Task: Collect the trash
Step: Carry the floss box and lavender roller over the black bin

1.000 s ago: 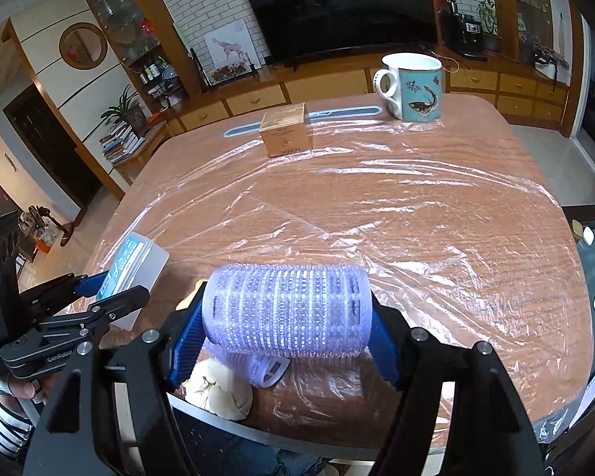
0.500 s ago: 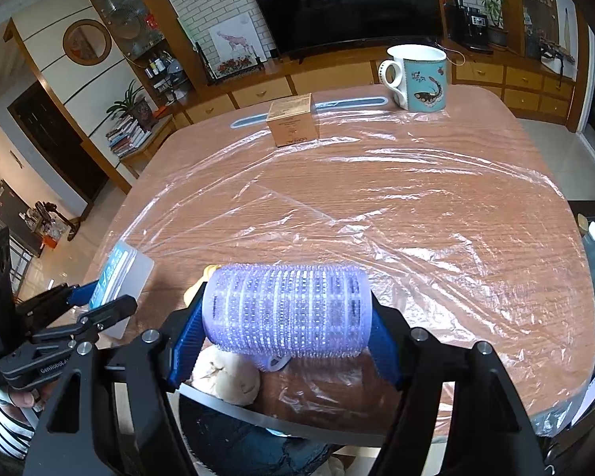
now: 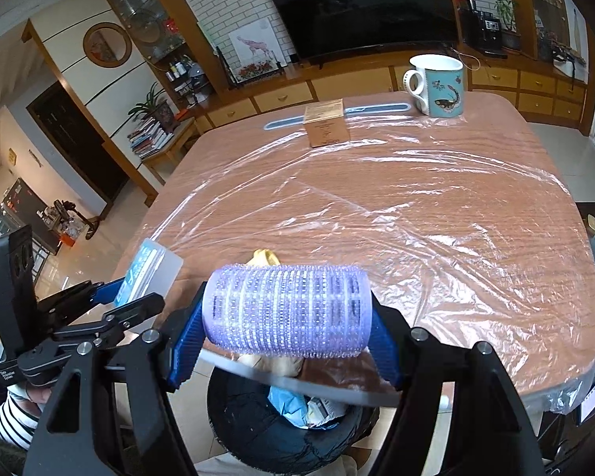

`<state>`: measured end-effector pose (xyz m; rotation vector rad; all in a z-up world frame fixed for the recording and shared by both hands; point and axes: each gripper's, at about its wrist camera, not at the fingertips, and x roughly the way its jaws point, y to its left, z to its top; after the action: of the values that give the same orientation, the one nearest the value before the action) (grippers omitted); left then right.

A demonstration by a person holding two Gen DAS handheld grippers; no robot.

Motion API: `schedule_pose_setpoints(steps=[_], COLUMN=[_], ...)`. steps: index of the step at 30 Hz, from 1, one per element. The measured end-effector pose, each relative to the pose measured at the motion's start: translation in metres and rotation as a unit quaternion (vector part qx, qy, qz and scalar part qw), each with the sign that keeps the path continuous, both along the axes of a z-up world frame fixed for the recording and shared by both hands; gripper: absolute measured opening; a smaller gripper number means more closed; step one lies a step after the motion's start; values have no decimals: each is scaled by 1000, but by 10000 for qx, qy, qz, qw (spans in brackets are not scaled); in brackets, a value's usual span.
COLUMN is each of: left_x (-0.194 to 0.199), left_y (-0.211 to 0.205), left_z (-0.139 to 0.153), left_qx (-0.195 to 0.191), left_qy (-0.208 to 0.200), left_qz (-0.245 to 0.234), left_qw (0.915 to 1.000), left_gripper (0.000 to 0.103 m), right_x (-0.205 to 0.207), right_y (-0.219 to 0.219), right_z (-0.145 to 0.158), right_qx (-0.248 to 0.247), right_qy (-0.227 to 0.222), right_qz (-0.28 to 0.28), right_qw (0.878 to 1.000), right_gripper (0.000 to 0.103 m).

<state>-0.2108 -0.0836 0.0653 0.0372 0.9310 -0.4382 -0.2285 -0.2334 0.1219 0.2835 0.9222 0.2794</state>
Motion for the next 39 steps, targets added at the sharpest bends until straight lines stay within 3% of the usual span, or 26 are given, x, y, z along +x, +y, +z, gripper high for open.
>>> schedule_pose_setpoints(steps=[23,39], left_x=[-38,-67], left_y=[1,-5], left_z=[-9,-24], left_qx=[49,150], left_qy=[162,366], left_qz=[-51,-391], left_qw=[9998,9985], left_gripper=[55,55], right_x=[-39,-65], right_y=[14,10], right_z=[-19,-36], right_qx=[-90,-126], right_qy=[256,463], right_qz=[423,528], right_qw=[9987,9975], right_gripper=[69,69])
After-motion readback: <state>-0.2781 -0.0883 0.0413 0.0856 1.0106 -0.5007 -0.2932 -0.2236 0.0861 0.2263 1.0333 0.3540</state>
